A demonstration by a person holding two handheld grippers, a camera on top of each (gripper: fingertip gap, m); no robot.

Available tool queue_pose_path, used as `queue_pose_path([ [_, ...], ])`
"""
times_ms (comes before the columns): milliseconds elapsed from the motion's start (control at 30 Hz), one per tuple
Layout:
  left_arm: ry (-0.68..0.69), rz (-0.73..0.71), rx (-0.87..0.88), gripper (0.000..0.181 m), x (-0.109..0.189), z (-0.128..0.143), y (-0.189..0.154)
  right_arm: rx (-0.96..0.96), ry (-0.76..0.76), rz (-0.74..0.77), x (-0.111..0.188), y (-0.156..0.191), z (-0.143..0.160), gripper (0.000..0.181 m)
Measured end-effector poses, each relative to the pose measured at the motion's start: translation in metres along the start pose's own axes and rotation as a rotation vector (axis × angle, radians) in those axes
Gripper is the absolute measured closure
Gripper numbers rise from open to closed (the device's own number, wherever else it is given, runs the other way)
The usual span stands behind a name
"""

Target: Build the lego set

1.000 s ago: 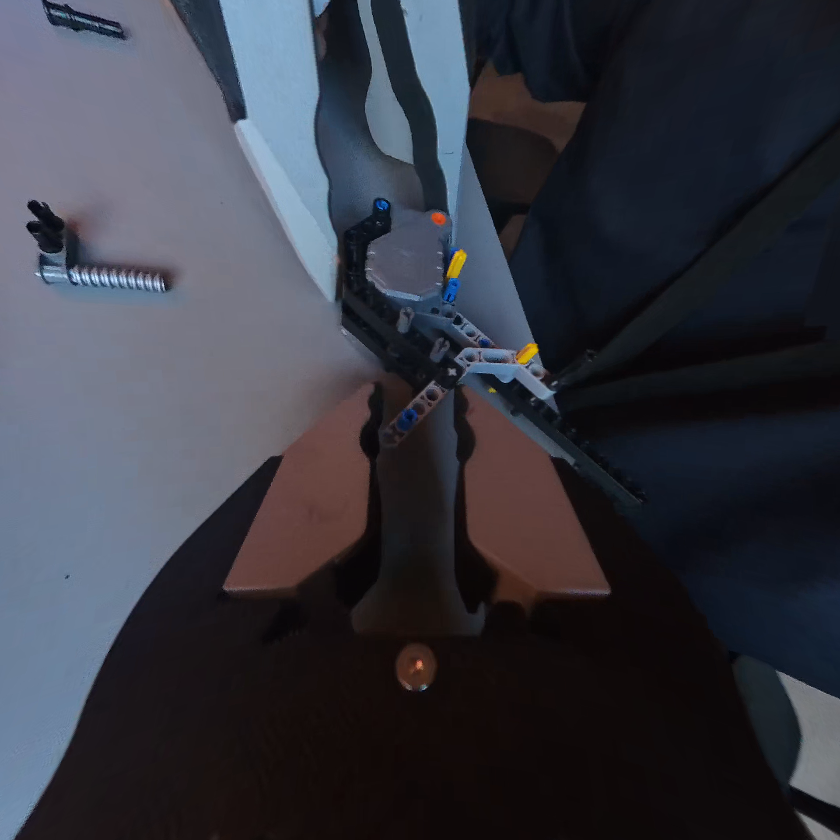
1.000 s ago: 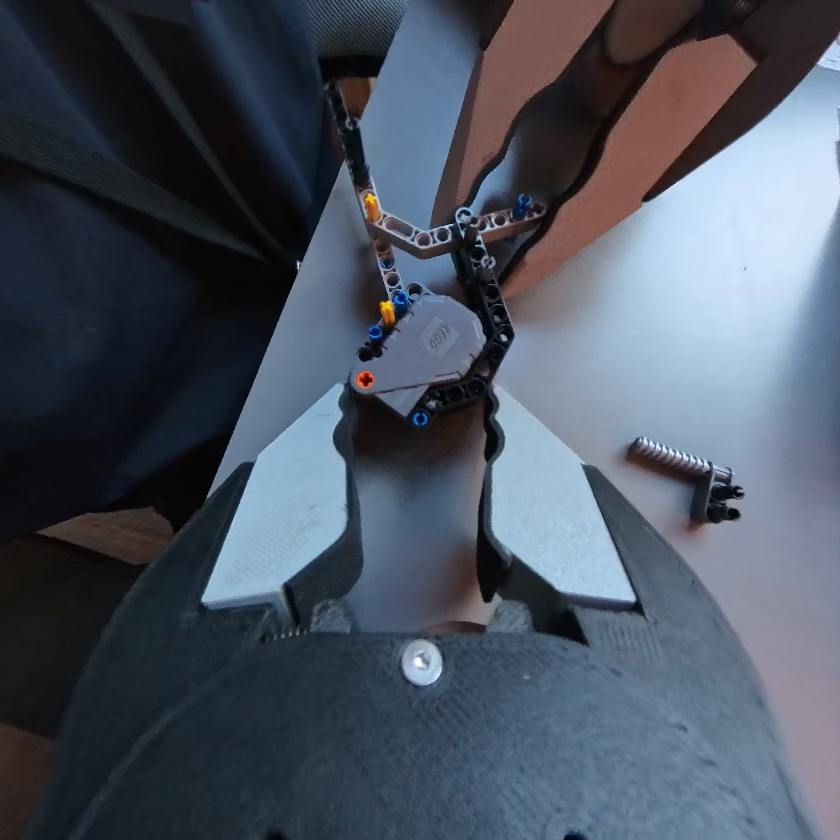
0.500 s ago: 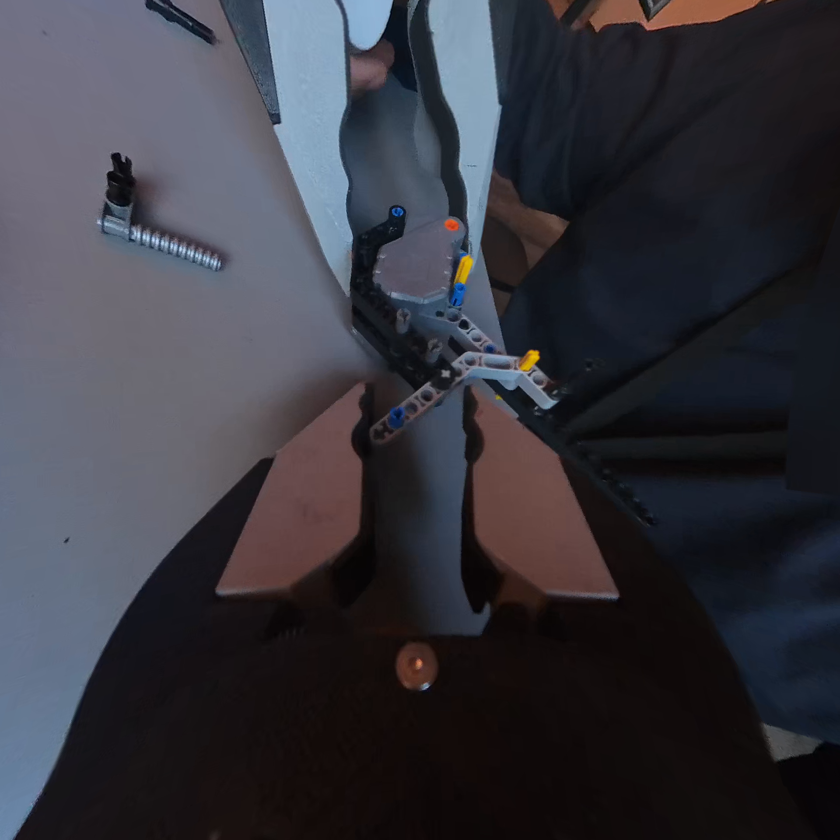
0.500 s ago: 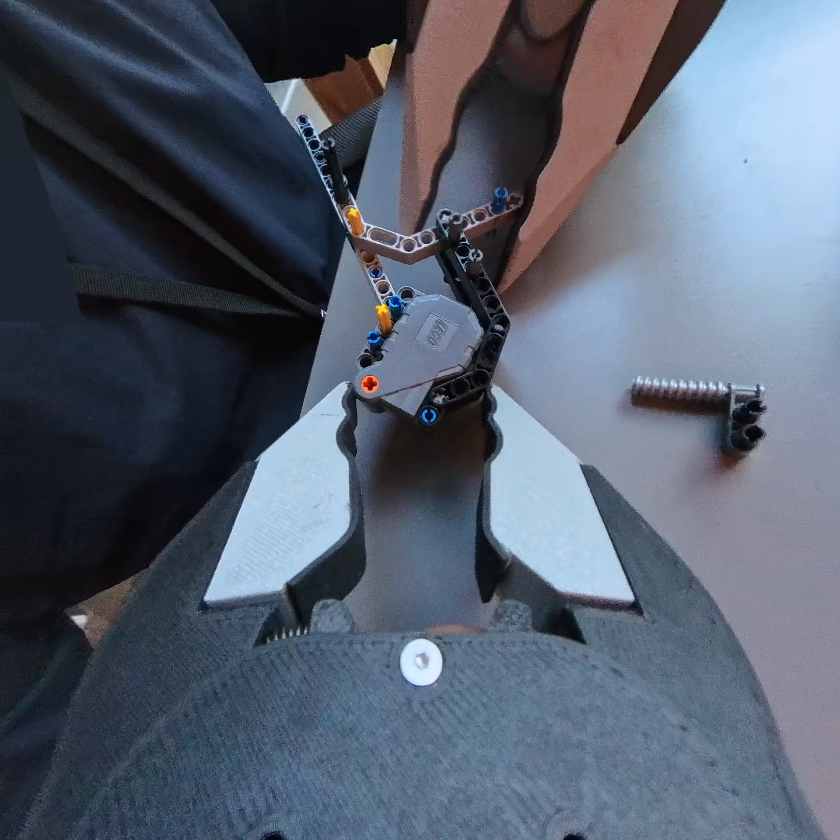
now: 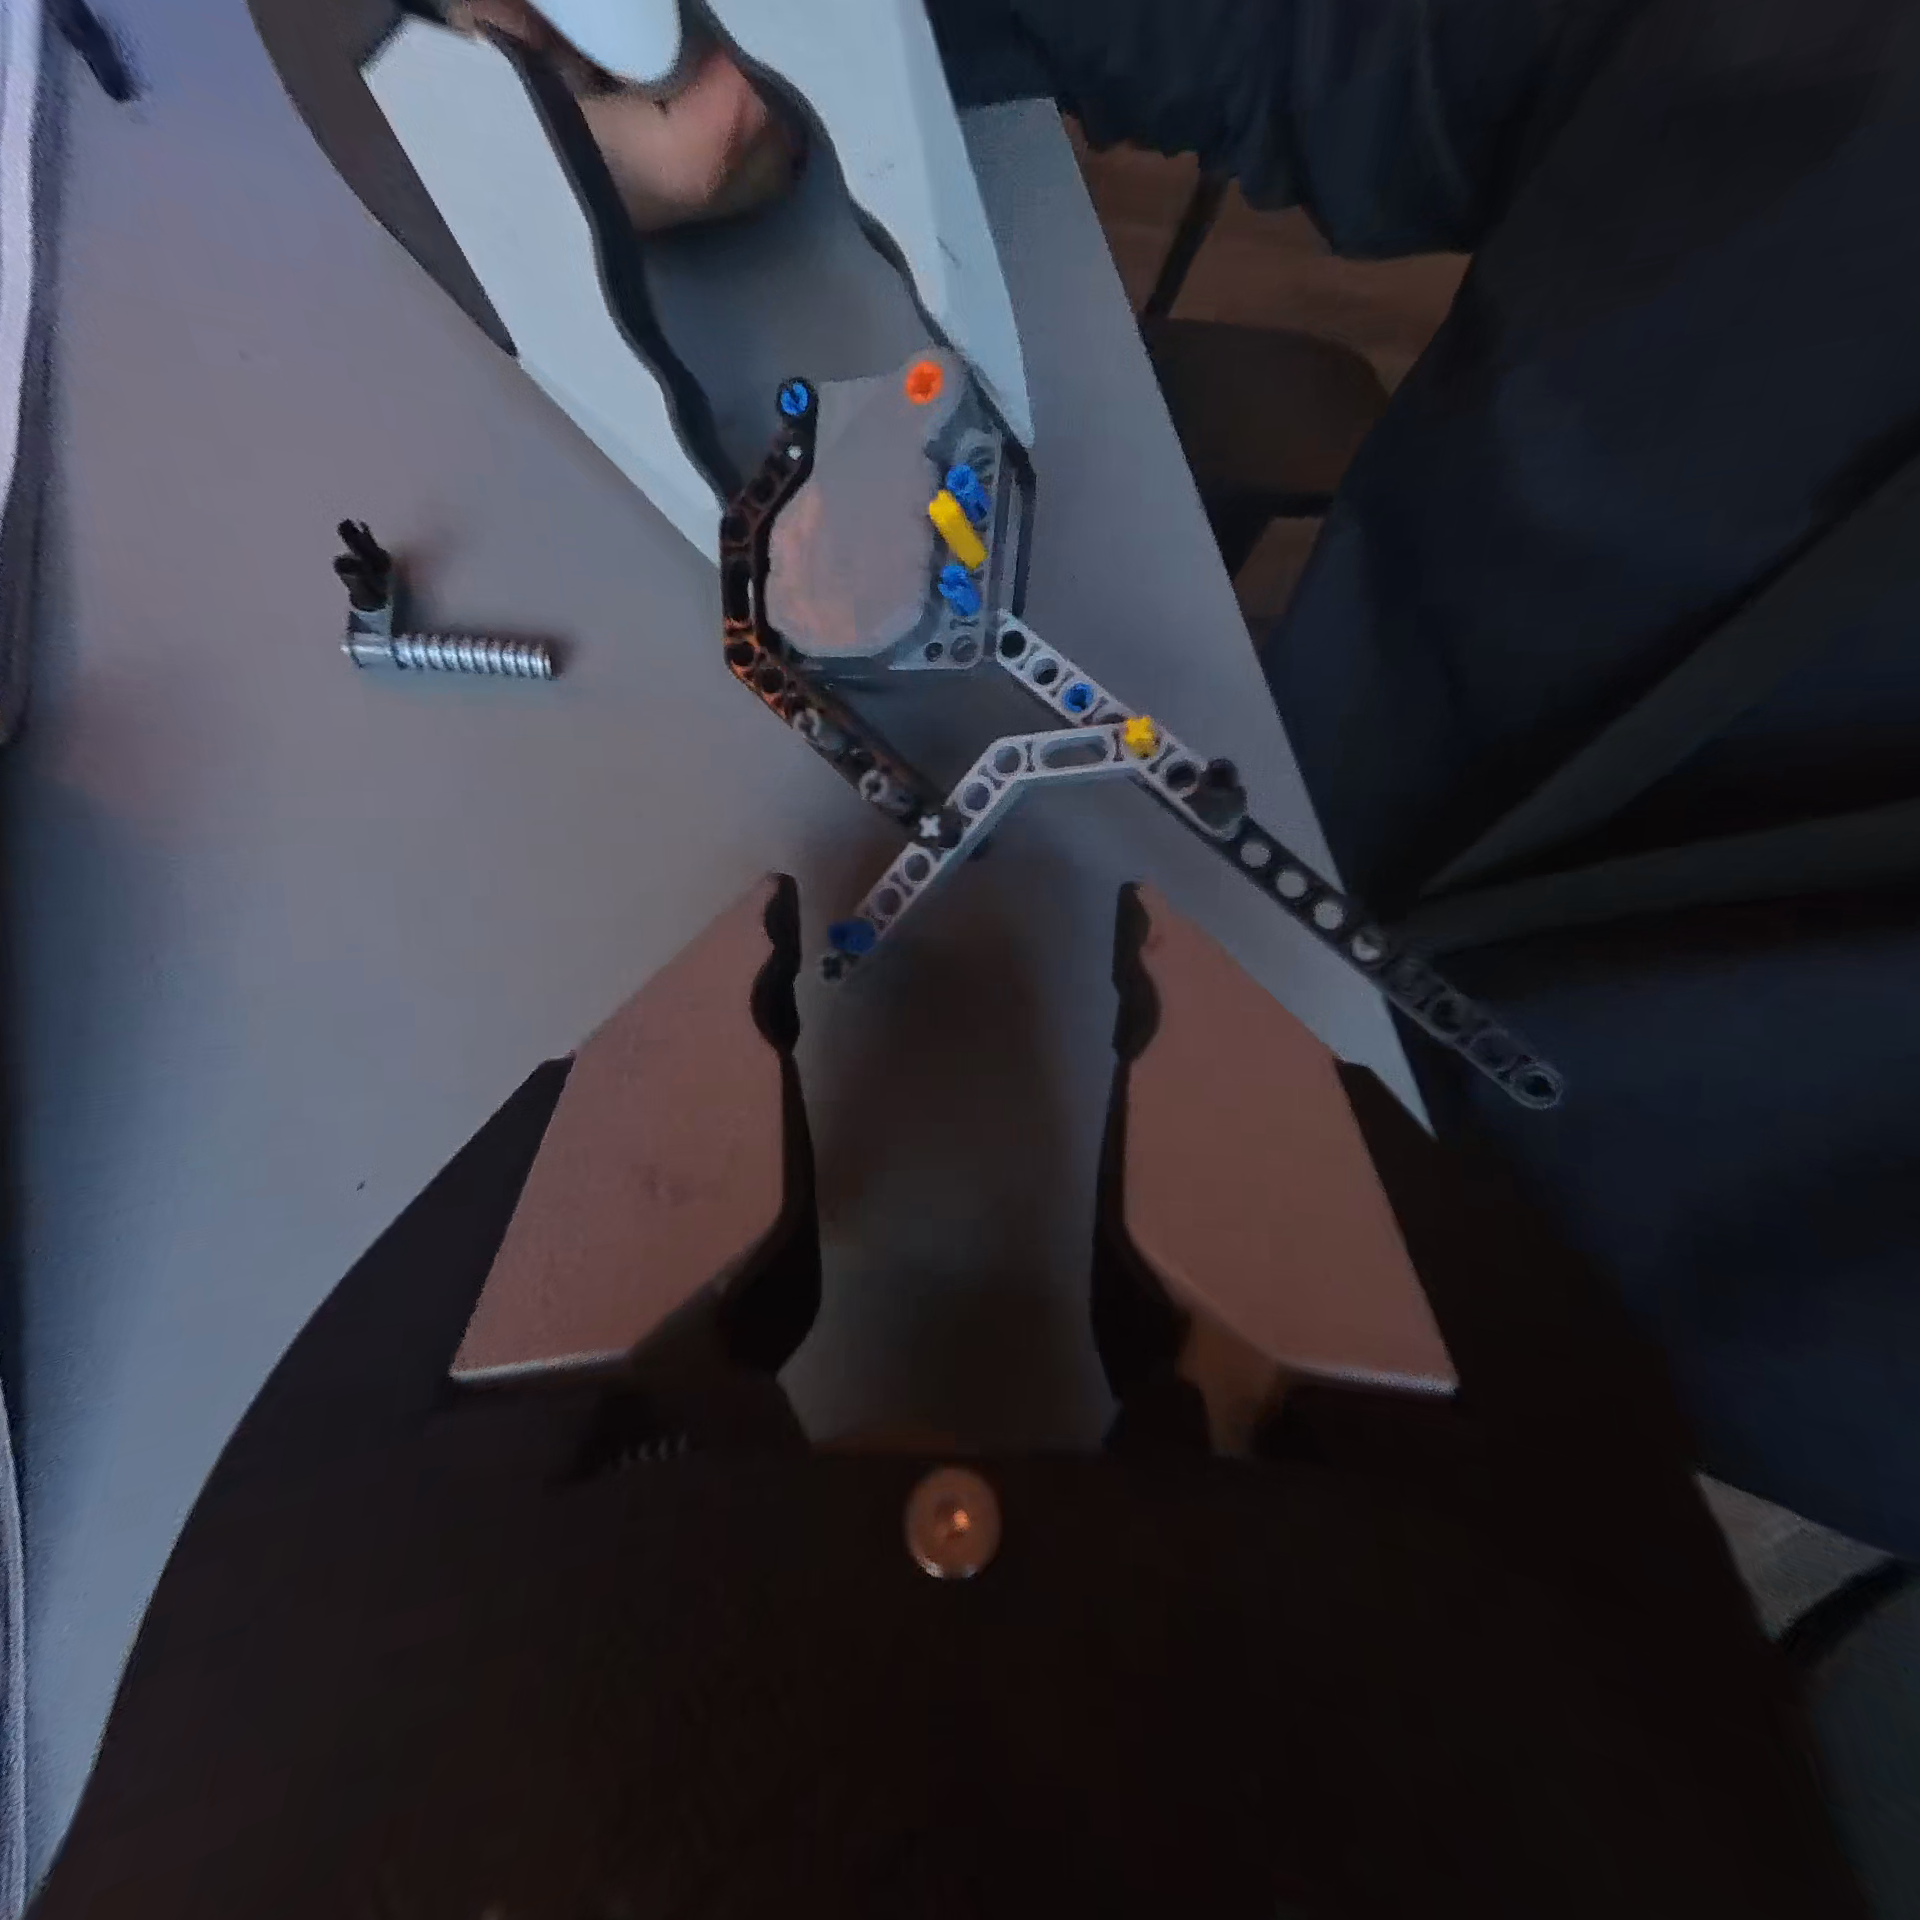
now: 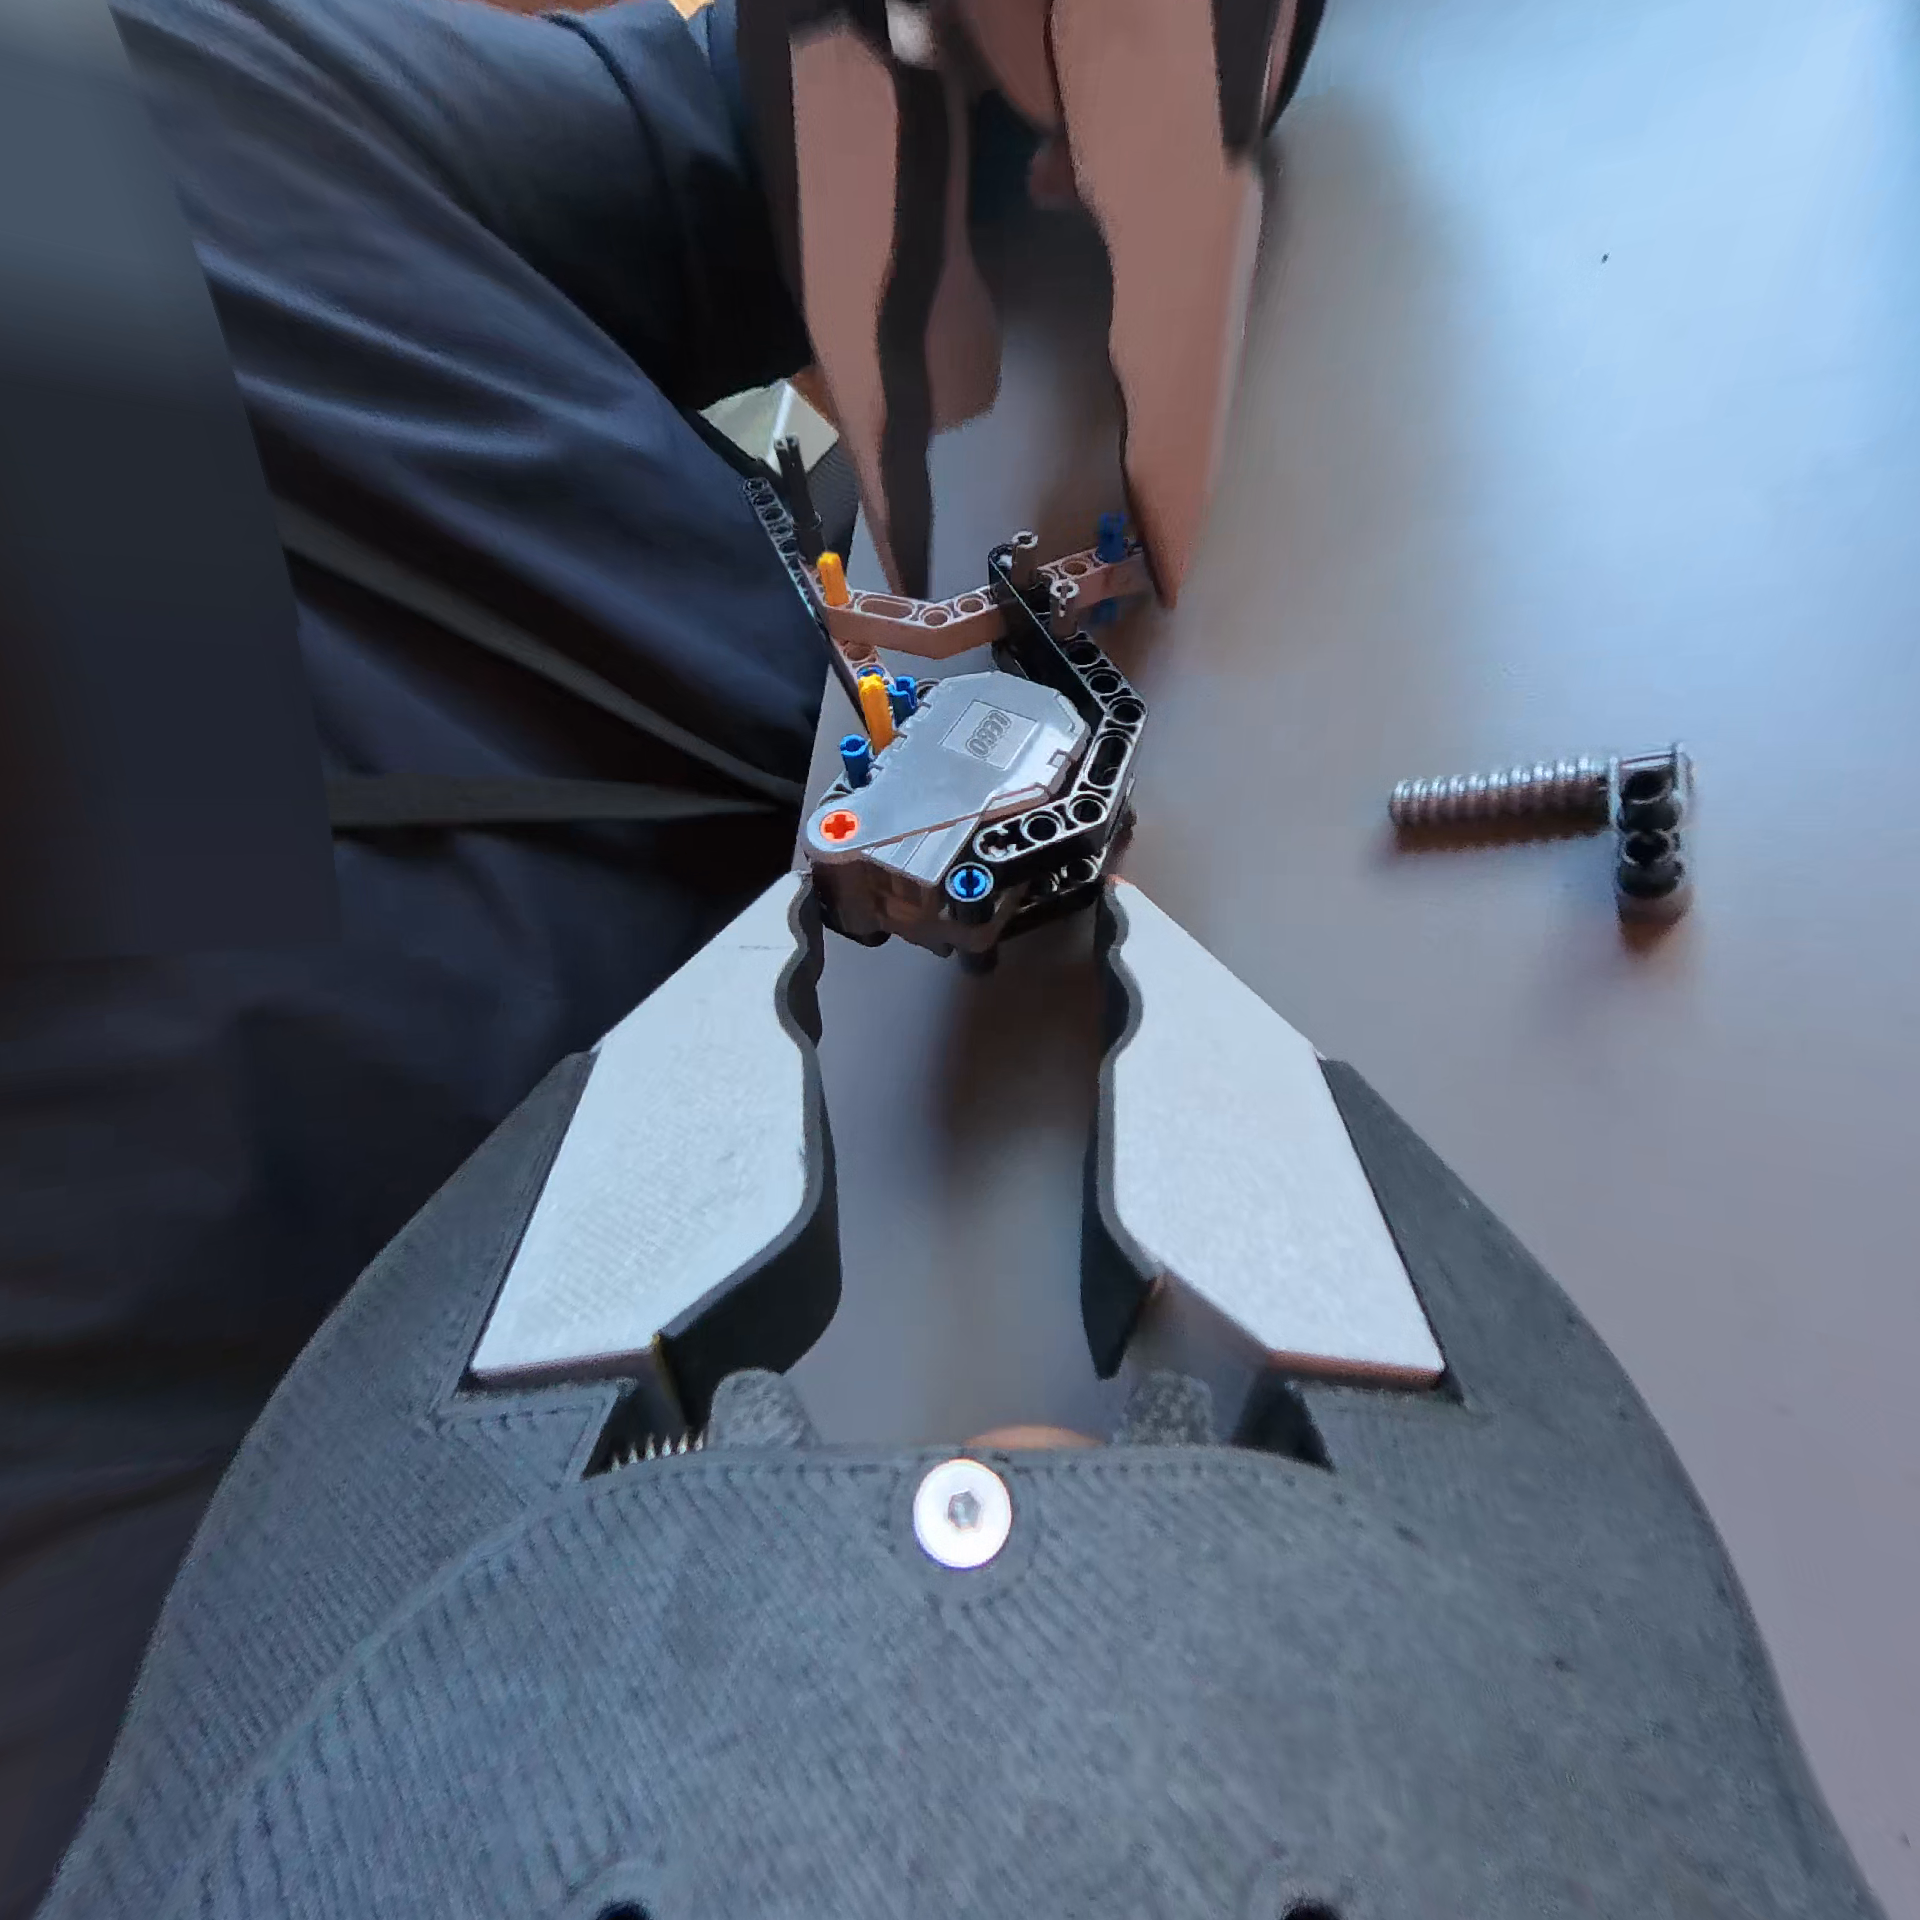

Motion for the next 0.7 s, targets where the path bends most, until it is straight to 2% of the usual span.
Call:
queue_pose_path([
  [133,0.028,-0.043,-0.04,0.132,-0.01,0.0,0.0,-0.017,-0.011,0.0,0.0,-0.001,-0.001,0.131],
  [200,0.029,-0.07,-0.047,0.146,-0.013,-0.001,0.002,-0.044,-0.024,-0.012,0.0,-0.001,-0.002,0.131],
  [267,0.034,-0.063,-0.028,0.151,-0.015,-0.002,0.002,-0.064,-0.031,-0.026,-0.001,-0.001,-0.003,0.131],
  [433,0.021,0.036,0.149,0.159,-0.013,-0.004,0.005,-0.093,-0.071,-0.021,0.003,-0.006,-0.006,0.131],
  [500,0.004,0.087,0.218,0.161,-0.011,-0.006,0.004,-0.07,-0.08,-0.009,0.004,-0.007,-0.009,0.122],
  [600,-0.049,0.172,0.325,0.163,-0.005,-0.011,0.005,0.02,-0.051,0.033,0.001,-0.006,-0.011,0.104],
  [700,-0.111,0.285,0.415,0.163,0.003,-0.017,0.004,0.179,-0.01,0.138,0.0,-0.007,-0.014,0.108],
])
Point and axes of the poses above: each gripper's, where its closed fingertips meet, x back along the fingers, z out of its underside, y = z × x across the jaws, the point moved 3 cm from there along x, back along the fingers, and after that the axes turned 14 degrees about x, right-handed, at the moved point
